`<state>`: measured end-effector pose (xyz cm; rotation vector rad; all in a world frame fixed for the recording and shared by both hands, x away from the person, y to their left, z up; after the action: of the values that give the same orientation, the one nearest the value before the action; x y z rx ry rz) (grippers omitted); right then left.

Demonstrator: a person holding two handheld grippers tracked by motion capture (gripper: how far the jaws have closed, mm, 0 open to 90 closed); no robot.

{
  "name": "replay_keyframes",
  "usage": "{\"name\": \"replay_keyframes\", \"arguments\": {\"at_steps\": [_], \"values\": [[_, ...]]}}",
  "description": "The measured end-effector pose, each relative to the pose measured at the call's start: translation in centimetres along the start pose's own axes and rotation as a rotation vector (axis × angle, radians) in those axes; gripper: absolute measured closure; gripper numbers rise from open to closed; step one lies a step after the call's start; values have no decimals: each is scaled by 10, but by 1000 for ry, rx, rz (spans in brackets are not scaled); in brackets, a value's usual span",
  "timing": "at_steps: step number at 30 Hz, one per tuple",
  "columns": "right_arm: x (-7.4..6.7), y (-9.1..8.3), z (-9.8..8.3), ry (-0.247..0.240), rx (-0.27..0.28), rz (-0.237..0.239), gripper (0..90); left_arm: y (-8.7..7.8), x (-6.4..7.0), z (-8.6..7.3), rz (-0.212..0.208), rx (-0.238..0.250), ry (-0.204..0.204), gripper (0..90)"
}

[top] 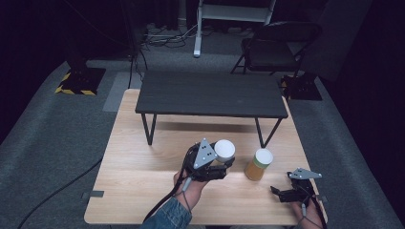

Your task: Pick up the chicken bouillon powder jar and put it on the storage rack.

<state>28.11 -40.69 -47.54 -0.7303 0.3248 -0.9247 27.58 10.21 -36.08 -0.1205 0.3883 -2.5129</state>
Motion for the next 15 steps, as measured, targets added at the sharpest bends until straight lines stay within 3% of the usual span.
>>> {"name": "replay_keyframes", "arguments": {"at_steps": [9,15], "values": [[0,0,0,0,0,0,2,-7,-14,33,19,3,30,332],[0,0,0,0,0,0,2,-6,-24,51,19,10,29,332]]}}
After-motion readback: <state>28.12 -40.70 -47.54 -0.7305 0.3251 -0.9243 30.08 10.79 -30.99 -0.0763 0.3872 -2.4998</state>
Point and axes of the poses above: each handheld gripper's, and its own axes: y roughly forward along the jaws, z roughly out of its top, x roughly to its right, the point moved 4 cm from there along y, roughly forward along the jaws, and after that the axes turned 3 degrees about -z, right-handed, at the moved point
